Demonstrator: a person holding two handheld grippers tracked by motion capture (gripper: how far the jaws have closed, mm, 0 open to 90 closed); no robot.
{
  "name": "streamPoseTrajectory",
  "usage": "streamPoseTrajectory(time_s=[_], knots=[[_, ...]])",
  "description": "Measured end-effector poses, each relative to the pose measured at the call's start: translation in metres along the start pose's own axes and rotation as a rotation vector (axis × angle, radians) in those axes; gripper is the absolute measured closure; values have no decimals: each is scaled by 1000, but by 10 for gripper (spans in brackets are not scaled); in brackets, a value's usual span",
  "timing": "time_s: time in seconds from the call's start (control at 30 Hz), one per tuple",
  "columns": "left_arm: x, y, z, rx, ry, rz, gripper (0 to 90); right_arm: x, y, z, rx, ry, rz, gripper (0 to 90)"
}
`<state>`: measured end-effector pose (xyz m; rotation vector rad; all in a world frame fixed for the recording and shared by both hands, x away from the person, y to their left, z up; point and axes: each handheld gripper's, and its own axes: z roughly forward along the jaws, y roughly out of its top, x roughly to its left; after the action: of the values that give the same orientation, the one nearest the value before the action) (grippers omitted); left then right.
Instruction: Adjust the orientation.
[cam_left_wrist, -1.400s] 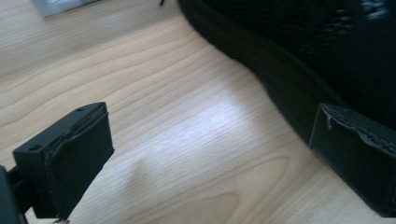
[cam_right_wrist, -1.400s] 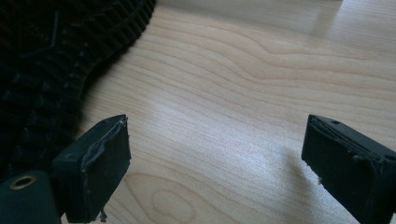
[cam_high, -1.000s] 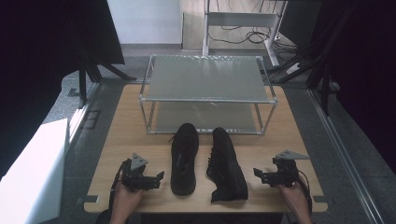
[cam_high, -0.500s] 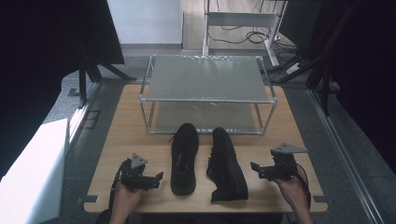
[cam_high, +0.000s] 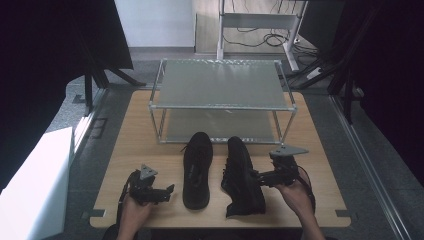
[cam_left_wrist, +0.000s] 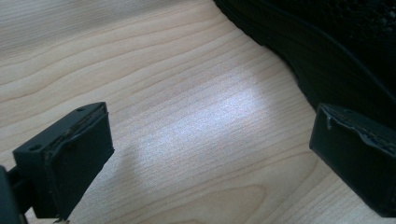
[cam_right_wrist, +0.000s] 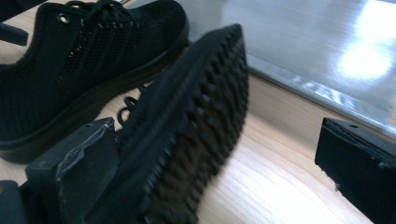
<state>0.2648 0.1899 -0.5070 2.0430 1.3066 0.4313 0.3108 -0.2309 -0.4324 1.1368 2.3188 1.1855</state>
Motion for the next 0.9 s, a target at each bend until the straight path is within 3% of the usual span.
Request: streamPoseTrajectory(time_s=[0.17, 0.33, 0.47, 0.7, 0.9], knots=[[0, 0, -1, 6, 13, 6, 0, 13, -1, 14, 38, 6, -23, 0], [-1, 0, -2, 9, 23, 13, 0, 17, -7, 21, 63, -10, -36, 0], [-3, 0, -1, 17, 30, 25, 0, 20, -12, 25, 72, 6, -37, 0], [-6, 0, 0, 32, 49, 49, 0, 15, -14, 21, 64, -6, -31, 0], [-4, 0, -1, 31, 53, 44, 0, 7, -19, 15, 55, -1, -11, 0]])
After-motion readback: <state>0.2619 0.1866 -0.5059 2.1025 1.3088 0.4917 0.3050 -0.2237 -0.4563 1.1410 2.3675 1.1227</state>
